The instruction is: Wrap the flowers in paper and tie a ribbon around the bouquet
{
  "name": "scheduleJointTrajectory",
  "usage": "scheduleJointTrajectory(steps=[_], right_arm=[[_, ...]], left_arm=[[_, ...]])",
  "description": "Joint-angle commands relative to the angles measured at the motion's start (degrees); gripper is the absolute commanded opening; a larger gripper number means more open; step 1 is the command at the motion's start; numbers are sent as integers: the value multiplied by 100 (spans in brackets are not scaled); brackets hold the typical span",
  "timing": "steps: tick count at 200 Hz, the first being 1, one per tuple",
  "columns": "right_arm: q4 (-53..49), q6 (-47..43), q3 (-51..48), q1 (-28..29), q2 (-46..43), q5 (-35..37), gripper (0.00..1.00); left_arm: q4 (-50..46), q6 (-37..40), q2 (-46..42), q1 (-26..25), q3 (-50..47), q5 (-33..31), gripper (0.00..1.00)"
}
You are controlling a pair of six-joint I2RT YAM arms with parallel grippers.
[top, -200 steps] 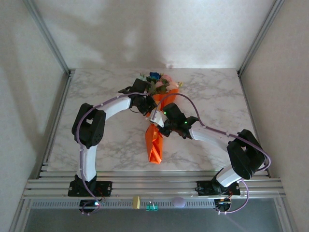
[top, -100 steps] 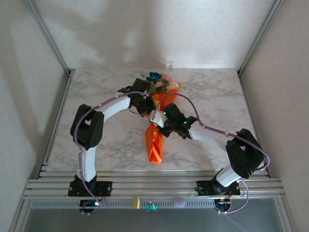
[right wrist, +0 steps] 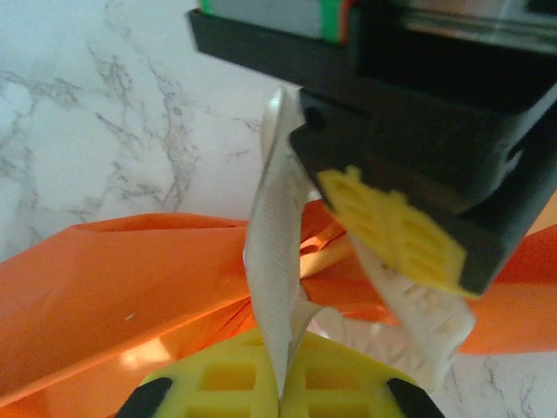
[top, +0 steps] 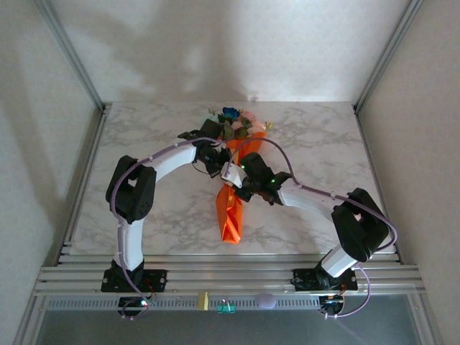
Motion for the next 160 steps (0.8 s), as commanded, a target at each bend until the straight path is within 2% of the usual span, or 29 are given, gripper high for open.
scheduleJointTrajectory(steps=[1,46,72,89,103,134,160], right_arm=[[188,132,235,25,123,201,0],[149,180,429,-56,322,165,0],[43,215,534,-98,456,73,0],[-35,268,597,-142,531,11,0],[-60,305,631,-145,551,-20,0],[-255,486,795,-369,650,-305,0],[-532,711,1049,-488,797,-615,0]], left_arm=[[-394,291,47,20,-24,418,0],[-268,73,-11,226,-207,683,0],[-3,-342,-222,423,-297,367,33],[263,-638,-395,491,-326,172,43],[306,-836,-516,530,-304,-67,48],[137,-1168,-1049,598,-517,-956,49],[92,-1114,-1622,584,-939,-1502,39]])
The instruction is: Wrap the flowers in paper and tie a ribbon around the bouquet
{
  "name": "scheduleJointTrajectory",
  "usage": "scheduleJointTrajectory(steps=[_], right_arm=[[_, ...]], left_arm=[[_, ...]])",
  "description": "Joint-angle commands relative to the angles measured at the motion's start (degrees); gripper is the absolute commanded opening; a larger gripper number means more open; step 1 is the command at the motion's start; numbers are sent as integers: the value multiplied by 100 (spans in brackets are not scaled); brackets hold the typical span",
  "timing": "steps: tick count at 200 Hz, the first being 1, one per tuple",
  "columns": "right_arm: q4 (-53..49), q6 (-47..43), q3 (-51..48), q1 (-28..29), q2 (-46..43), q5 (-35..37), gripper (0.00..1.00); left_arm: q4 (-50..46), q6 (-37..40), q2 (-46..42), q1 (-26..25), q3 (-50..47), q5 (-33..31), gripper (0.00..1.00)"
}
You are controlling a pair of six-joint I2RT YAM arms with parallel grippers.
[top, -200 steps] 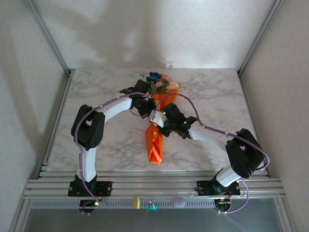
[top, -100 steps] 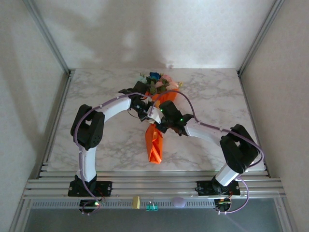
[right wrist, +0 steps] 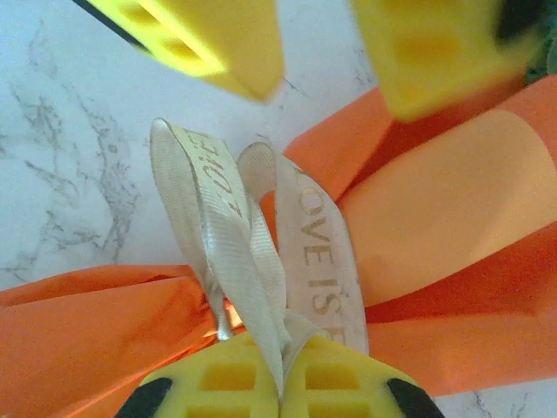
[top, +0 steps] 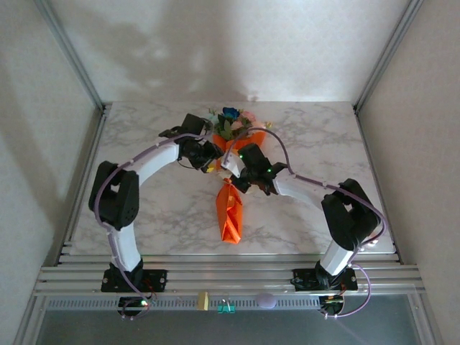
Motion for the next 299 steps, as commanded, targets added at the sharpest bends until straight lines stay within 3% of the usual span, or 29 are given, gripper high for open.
scheduleJointTrajectory(steps=[1,24,47,88,120,148,198,299], right_arm=[[-359,320,354,-123,189,-409,0],[-482,592,507,-239,322,-689,0],[-699,897,740,-402,496,-1037,0],[-1051,1381,1100,-664,731,-1567,0],[-1352,1566,1405,-775,964,-1824,0],[-1445,1673,1471,-817,1093,-1945,0],[-1464,1896,1506,-941,1172,-2148,0],[-1647,2160,1756,-1058,1452,-2525,0]], left_arm=[[-89,-104,-646,24,-323,-830,39],[-20,84,-1115,33,-846,-1012,29],[678,138,-1467,-93,-1521,-424,21],[1100,-21,-1595,-582,-1933,-137,8],[1478,-368,-1394,-775,-2013,-94,9],[2273,-1231,-1248,-785,-2302,-28,28],[3379,-2399,-894,-767,-2638,-78,27],[2884,-1909,-243,-532,-1866,-479,23]])
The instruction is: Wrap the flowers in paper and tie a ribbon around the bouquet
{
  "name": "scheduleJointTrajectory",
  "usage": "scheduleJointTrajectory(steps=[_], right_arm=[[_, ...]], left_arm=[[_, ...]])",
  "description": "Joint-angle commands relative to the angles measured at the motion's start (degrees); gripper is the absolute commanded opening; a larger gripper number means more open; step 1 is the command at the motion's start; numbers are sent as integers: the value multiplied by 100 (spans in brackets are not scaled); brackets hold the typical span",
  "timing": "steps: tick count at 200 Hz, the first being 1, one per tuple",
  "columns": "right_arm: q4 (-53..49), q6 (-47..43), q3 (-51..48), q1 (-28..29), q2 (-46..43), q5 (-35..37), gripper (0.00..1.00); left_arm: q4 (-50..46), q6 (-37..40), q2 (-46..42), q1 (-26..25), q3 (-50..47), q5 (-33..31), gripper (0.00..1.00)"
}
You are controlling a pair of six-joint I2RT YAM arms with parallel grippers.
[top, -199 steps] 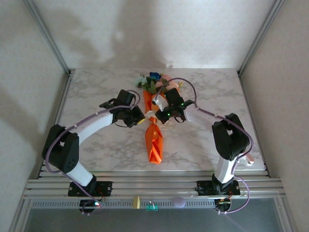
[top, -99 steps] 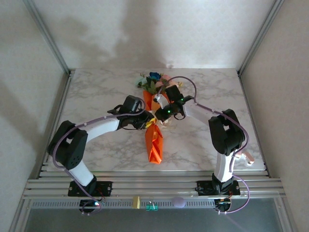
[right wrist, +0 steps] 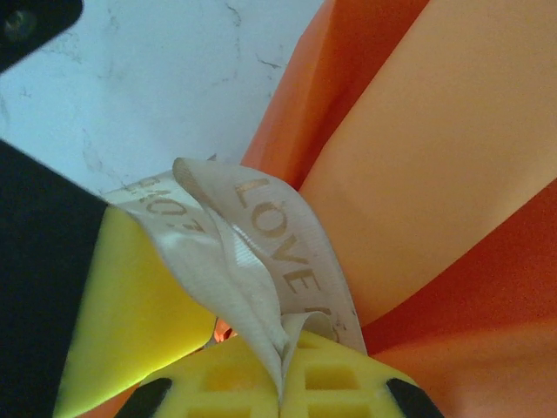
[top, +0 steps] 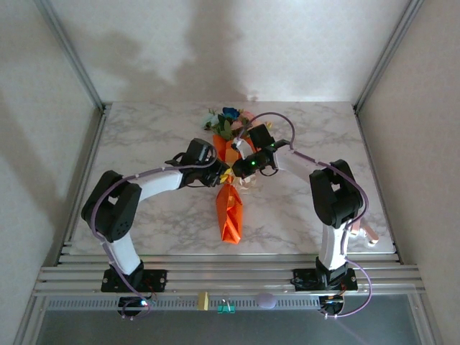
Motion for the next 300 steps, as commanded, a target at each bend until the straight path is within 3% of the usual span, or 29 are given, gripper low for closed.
scheduleJointTrajectory(steps=[1,145,171,300], right_arm=[[-186,139,196,-42,148,-247,0],[-209,272,299,-77,269,-441,0],[-209,263,299,-77,268,-436,0],[-191,254,260,-77,272,-480,0]], left_arm=[[-230,245,185,88,275,-173,23],[-2369,1598,833,-62,1679,-803,21],[-2684,1733,773,-122,1819,-1221,27],[-2463,1635,1080,-175,2023,-1145,29]])
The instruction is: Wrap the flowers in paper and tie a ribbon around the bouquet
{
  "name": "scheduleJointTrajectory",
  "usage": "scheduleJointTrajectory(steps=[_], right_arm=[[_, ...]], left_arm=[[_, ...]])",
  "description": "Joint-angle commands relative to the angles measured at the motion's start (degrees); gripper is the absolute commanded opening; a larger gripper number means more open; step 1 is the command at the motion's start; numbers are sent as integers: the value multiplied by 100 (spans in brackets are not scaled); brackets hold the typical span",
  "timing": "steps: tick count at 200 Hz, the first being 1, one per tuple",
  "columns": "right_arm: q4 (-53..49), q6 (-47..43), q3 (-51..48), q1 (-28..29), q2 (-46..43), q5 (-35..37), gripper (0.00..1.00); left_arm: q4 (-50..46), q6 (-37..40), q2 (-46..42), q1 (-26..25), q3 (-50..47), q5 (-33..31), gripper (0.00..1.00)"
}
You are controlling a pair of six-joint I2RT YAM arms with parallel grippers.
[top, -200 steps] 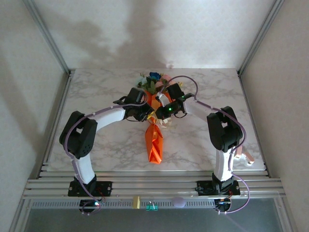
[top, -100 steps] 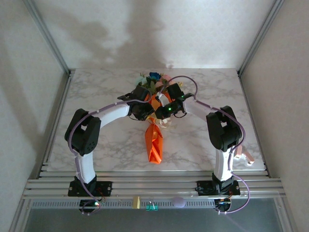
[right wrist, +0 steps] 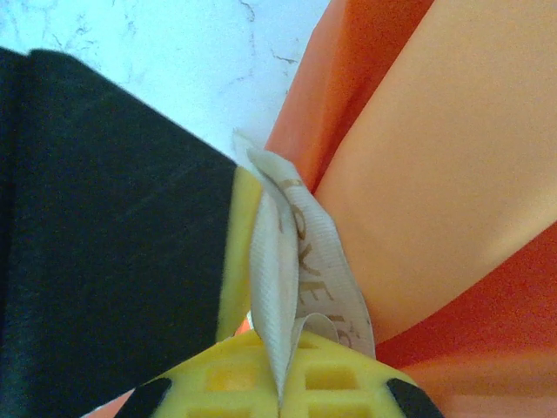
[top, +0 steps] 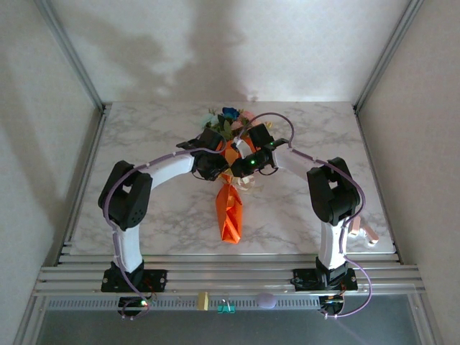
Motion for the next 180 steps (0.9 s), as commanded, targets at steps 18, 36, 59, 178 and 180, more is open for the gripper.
scheduleJointTrajectory(steps=[18,36,59,178,180], right_arm=[[-93,34,109,-35,94,-131,0],[-90,42,103,-35,86,-147,0],[-84,43,98,-35,76,-142,0],[105,95,-144,-35,-141,-38,0],[108,95,-149,-36,-143,-35,0]], left_arm=[[144,-117,185,-50,202,-57,26],[192,-168,182,-59,192,-39,22],[188,-206,120,-59,145,-26,17],[477,-850,-558,-59,-454,442,0],[485,-874,-575,-59,-466,460,0]])
